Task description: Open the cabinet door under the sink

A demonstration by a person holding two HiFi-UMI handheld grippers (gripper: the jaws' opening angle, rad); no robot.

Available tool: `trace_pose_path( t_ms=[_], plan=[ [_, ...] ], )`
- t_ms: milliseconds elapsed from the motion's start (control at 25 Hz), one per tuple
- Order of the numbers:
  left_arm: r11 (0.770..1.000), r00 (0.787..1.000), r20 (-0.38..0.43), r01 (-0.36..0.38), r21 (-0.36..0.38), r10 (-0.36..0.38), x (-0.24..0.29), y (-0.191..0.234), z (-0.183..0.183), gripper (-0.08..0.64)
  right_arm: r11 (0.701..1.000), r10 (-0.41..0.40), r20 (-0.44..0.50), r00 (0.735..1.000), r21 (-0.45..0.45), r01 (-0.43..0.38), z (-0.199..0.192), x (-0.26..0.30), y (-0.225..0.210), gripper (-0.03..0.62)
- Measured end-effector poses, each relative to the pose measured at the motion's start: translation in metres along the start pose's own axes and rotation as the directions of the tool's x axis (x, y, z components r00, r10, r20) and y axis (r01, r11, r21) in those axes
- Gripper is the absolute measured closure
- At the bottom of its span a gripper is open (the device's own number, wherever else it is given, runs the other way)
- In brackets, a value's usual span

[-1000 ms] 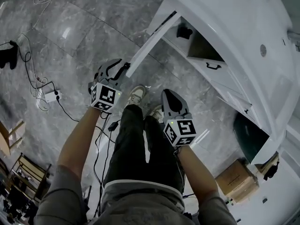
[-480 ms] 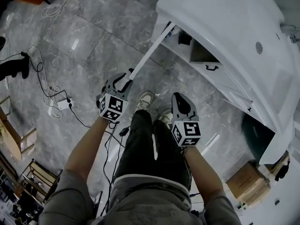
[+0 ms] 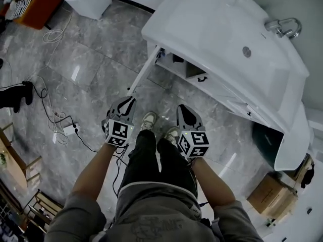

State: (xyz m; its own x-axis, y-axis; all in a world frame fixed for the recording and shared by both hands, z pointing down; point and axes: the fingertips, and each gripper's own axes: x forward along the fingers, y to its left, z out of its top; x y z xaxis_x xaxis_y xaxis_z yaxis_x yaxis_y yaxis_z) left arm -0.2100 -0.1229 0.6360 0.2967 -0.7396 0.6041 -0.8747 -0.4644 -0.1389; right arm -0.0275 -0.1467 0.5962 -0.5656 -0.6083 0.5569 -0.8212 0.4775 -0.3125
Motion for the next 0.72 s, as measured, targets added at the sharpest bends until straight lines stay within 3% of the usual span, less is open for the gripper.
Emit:
trace_pose_path(
  t_ms=[120, 280, 520, 720],
  plan=[
    [1.0, 0.998, 0.057, -0.005, -0.003, 0.005, -0.009, 0.004, 0.046, 0.512, 0.999, 0.034, 0.031, 0.999, 0.038, -0.035, 0.03, -0.016, 0.009, 0.557],
    [1.0, 0.994, 0.11, -0.021, -0.009, 0.022, -0.023, 0.011, 0.101, 0.517, 1.0, 0.018, 0.073, 0.997, -0.027, -0.016, 0.073, -0.036, 0.014, 0.557],
    [0.999, 0.991, 0.128, -0.029, -0.044, 0.035, -0.046, 0.016, 0.16, 0.528, 0.997, 0.02, 0.15, 0.989, -0.08, -0.008, 0.141, -0.078, 0.024, 0.557],
    [1.0, 0.982, 0.188, -0.006, -0.013, 0.008, -0.066, 0.012, 0.214, 0.529, 0.989, 0.018, 0.23, 0.973, -0.15, 0.017, 0.187, -0.109, 0.024, 0.557]
  ],
)
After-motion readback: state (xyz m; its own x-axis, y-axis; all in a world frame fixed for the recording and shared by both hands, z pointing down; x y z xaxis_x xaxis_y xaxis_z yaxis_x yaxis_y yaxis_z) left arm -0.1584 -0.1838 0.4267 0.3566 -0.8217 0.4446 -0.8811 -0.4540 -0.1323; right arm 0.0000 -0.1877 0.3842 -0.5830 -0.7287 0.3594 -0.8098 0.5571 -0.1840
